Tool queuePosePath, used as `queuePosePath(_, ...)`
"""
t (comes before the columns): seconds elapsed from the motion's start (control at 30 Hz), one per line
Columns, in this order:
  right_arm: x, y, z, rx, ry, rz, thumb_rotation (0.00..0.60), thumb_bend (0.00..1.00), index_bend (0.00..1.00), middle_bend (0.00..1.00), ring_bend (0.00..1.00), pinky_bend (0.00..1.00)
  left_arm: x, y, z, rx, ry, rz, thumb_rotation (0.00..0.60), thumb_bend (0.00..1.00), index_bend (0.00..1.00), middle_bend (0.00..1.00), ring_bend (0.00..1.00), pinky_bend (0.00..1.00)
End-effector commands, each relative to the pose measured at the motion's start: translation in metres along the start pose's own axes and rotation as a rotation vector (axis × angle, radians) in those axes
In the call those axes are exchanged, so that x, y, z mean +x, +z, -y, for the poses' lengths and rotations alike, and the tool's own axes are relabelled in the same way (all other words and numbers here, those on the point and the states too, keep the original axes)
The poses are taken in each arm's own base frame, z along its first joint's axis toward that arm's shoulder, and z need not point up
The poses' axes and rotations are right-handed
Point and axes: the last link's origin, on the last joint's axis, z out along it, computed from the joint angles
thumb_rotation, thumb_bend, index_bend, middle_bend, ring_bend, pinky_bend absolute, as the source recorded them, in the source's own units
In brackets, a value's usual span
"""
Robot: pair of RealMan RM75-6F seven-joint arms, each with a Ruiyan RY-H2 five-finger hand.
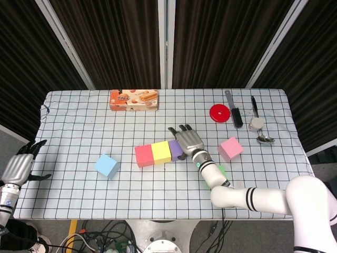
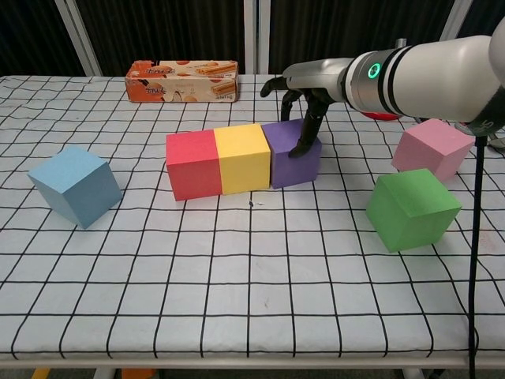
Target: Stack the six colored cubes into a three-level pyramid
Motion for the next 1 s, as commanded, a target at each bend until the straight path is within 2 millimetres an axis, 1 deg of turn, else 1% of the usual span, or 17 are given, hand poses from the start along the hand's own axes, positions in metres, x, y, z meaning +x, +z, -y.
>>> queuePosePath(0.03, 0.000, 0.000, 0.000, 0.002, 0.002, 0.001, 0.600, 0.10, 0.00, 0.25, 0.00, 0.00, 0.000, 0.000, 0.000, 0.001, -0.001, 0.002, 0.600, 0.00, 0.07, 0.13, 0.03, 0.12)
queuePosePath(0.33, 0.005, -0.004, -0.002, 0.009, 0.011, -0.008, 0.600, 0.10, 0.00, 0.18, 0.00, 0.00, 0.000, 0.000, -0.001, -0.003, -0.003, -0.003, 0.600, 0.00, 0.07, 0.13, 0.03, 0.12)
queuePosePath(0.43, 0.013, -0.010, -0.004, 0.018, 0.035, -0.024, 0.600, 0.10, 0.00, 0.15, 0.00, 0.00, 0.003, 0.001, -0.003, -0.016, -0.009, -0.021, 0.600, 0.00, 0.07, 0.13, 0.03, 0.12)
queuePosePath(0.5, 0.024, -0.018, -0.011, 0.019, 0.049, -0.051, 0.600, 0.10, 0.00, 0.14, 0.00, 0.00, 0.005, 0.001, -0.006, -0.033, -0.005, -0.035, 0.600, 0.00, 0.07, 0.13, 0.03, 0.12)
queuePosePath(0.57, 0.035, -0.026, -0.020, 0.011, 0.057, -0.084, 0.600, 0.10, 0.00, 0.13, 0.00, 0.00, 0.006, 0.002, -0.011, -0.056, -0.003, -0.041, 0.600, 0.00, 0.07, 0.13, 0.03, 0.12)
queuePosePath(0.67, 0.057, -0.043, -0.042, -0.014, 0.073, -0.159, 0.600, 0.09, 0.00, 0.12, 0.00, 0.00, 0.006, 0.007, -0.024, -0.121, -0.008, -0.044, 0.600, 0.00, 0.07, 0.14, 0.03, 0.12)
queuePosePath(0.77, 0.071, -0.059, -0.063, -0.038, 0.085, -0.211, 0.600, 0.08, 0.00, 0.11, 0.00, 0.00, 0.002, 0.011, -0.039, -0.192, -0.002, -0.025, 0.600, 0.00, 0.07, 0.15, 0.03, 0.13)
queuePosePath(0.87, 0.076, -0.074, -0.084, -0.066, 0.097, -0.242, 0.600, 0.08, 0.00, 0.11, 0.00, 0.00, -0.003, 0.016, -0.052, -0.255, 0.017, -0.005, 0.600, 0.00, 0.07, 0.16, 0.03, 0.16)
queuePosePath(1.0, 0.078, -0.090, -0.106, -0.091, 0.123, -0.261, 0.600, 0.08, 0.00, 0.10, 0.00, 0.00, -0.007, 0.025, -0.069, -0.319, 0.054, 0.014, 0.600, 0.00, 0.07, 0.16, 0.03, 0.18)
